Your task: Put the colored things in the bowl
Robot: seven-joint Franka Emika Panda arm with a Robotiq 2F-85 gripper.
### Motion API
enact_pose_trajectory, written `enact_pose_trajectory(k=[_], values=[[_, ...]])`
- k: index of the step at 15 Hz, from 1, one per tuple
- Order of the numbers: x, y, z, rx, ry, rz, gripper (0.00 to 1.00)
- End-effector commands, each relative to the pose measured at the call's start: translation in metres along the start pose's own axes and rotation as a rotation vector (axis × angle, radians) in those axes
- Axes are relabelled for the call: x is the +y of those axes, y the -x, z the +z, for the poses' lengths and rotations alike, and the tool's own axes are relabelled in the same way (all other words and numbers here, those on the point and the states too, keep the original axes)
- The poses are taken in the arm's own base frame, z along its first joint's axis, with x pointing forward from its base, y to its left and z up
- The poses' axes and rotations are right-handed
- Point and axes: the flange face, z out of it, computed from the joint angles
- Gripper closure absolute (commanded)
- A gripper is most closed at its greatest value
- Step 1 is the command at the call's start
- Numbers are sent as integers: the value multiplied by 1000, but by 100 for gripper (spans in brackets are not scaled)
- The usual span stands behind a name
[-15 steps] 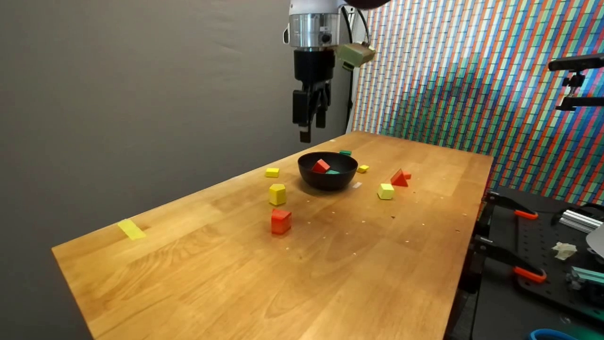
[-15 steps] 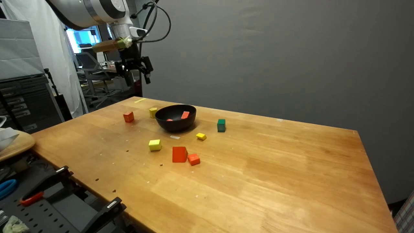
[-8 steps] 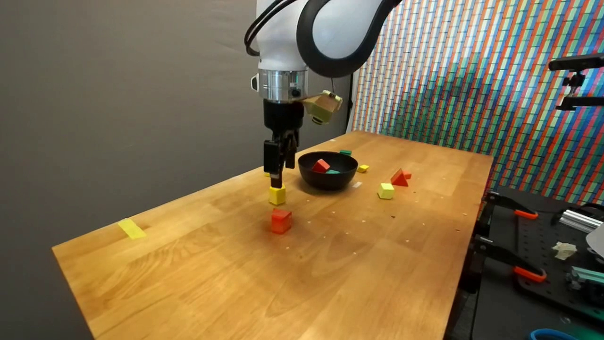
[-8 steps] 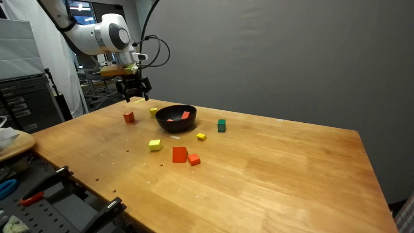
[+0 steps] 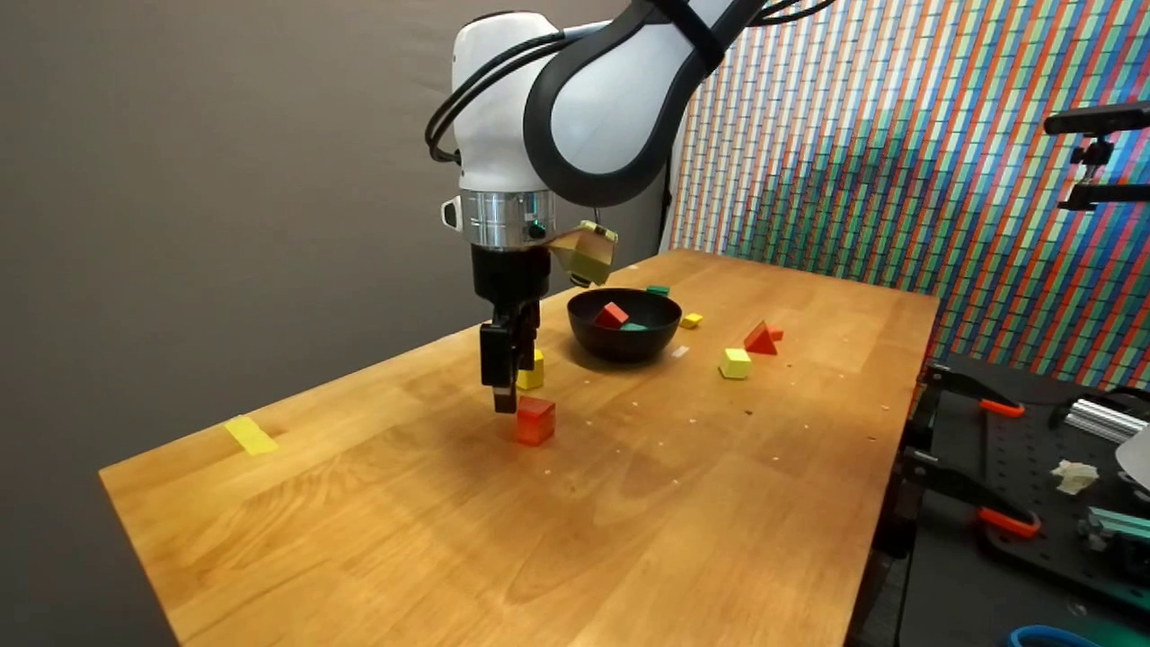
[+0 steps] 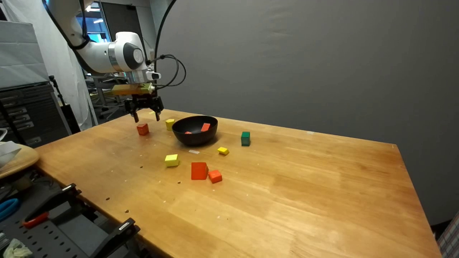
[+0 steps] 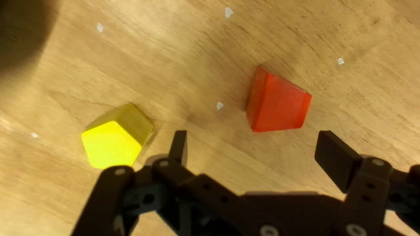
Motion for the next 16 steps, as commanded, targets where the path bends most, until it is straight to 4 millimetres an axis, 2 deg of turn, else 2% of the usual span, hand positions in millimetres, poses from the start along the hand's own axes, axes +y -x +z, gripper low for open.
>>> enact_pose_trajectory(k=[1, 3, 4, 5, 6, 10, 13, 14, 16], values=[[-8, -9, 10, -23, -42, -42, 0], [-11, -8, 18, -45, -55, -52, 3], [-12, -7, 21, -55, -56, -54, 12], [-13, -7, 24, -67, -56, -54, 28], [-13, -7, 25, -74, -53, -55, 29], [-16, -6, 21, -91, -37, -58, 63], [-8, 2, -5, -72, 5, -30, 85], [-1, 7, -16, -54, 7, -11, 83], [24, 23, -52, 8, 51, 76, 81]])
